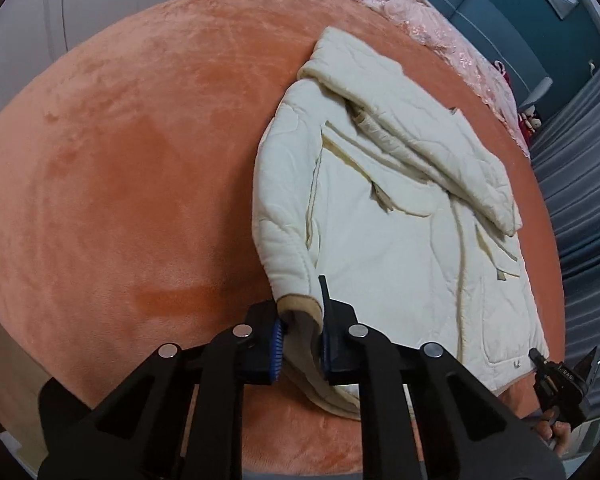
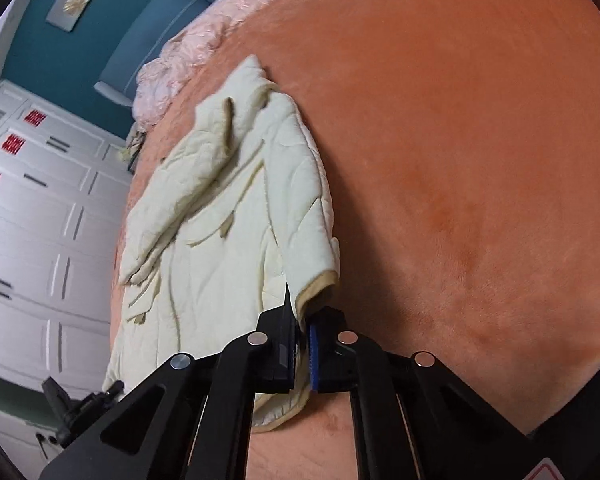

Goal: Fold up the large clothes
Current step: 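Grasp the jacket hem with both tools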

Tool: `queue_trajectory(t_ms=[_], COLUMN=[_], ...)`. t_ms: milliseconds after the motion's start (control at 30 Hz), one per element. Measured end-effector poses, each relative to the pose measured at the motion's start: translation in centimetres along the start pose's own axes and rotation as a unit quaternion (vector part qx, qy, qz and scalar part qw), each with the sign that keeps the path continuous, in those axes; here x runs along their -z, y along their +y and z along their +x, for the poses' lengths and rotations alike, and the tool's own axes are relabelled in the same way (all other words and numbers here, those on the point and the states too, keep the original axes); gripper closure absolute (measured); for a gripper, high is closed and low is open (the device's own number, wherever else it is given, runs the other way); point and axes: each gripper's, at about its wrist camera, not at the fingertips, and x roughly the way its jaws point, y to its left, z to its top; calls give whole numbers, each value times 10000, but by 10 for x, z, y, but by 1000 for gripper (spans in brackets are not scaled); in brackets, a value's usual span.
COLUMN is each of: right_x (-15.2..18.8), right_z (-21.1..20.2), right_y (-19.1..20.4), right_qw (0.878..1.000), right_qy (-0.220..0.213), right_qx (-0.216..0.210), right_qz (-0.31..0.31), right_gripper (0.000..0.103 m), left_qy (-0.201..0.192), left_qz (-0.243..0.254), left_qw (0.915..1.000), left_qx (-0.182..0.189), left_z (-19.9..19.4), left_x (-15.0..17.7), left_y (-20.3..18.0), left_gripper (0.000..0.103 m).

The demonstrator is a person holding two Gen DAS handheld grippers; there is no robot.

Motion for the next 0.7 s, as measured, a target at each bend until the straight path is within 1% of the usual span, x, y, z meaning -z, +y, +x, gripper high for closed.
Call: queue_trajectory(t_ms=[33,100,167,233,333,400,467,533,600,633,700], right_x=[3,10,25,48,93,121,137,132,109,96,72], right_z=[-13,-42,-69,-95,-127,-152,-172,-186,-194,-196,-195], right_y=[7,22,31,33,27,22,20,23,30,33,35], right_qw=[9997,9968,9913,9822,9632,9546,9539,9593,9711,9768,9845], right_qy=[-31,13,184,580,1344,1749,1931,1773,1344,1114,661], right_qx=[-14,25,141,332,704,765,711,634,394,261,30], right_qz=[-237,-801,-1297,-1754,-2217,-2286,-2183,-2106,-1930,-1813,-1622], right_gripper=[99,99,99,99,99,99,99,99,99,99,99], left_qy=[-72,-72,-15,176,628,904,959,764,465,263,-78], left_qz=[134,315,568,867,1305,1388,1239,1109,1065,1114,1186], left_qw=[9999,9995,9984,9960,9890,9857,9874,9908,9932,9934,9929], left_qx=[-55,-10,-52,-140,-288,-305,-231,-145,-26,-24,-3], left_z=[-14,-41,-67,-93,-130,-156,-181,-199,-207,-209,-211], left_x=[2,9,23,45,89,116,135,140,129,120,103], left_y=[-2,-3,-2,1,3,7,10,10,4,0,-10], left_gripper=[95,95,96,96,96,96,96,96,96,96,96])
